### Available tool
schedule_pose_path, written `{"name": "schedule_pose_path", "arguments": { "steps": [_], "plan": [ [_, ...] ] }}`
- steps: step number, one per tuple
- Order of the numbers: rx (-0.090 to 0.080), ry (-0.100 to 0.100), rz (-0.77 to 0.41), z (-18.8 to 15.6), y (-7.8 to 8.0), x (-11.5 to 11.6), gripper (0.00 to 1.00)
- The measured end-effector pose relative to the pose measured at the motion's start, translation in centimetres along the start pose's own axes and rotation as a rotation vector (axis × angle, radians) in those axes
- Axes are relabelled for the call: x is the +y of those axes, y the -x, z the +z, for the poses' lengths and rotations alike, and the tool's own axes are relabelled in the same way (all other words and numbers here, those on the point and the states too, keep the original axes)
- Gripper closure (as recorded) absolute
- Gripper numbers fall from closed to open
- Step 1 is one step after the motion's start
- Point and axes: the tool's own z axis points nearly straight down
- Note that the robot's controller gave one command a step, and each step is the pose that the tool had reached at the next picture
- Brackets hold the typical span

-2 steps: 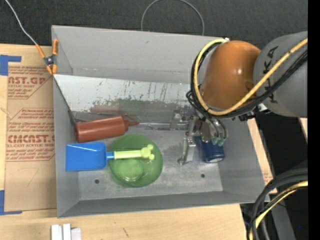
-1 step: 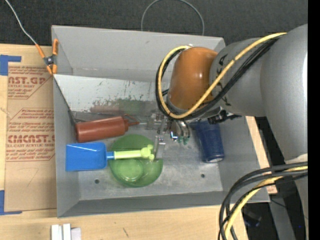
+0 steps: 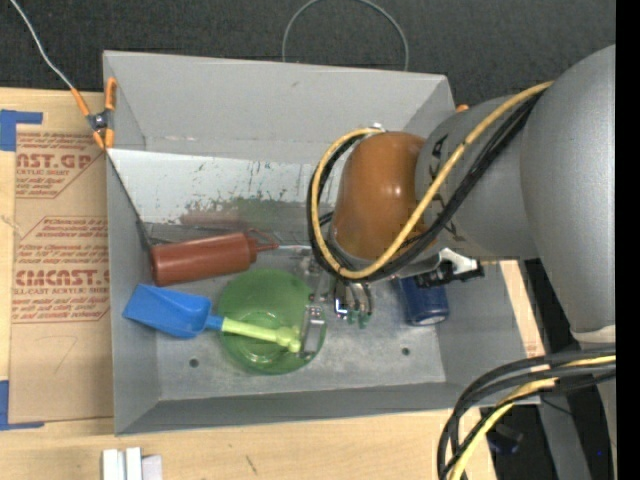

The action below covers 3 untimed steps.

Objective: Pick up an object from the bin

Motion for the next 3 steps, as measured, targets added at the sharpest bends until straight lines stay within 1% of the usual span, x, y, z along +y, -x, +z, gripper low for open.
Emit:
{"name": "schedule_pose_path", "arguments": {
  "steps": [1,2,3],
  "plan": [
    [-0.002,0.003,0.05,4.0,3.5,2.8,0.0],
    [-0.003,0.0,-0.093,5.3,4.0,4.1,0.0],
    [-0.004,0.001,-0.326,5.8,3.3,6.0,0.0]
  ]
}}
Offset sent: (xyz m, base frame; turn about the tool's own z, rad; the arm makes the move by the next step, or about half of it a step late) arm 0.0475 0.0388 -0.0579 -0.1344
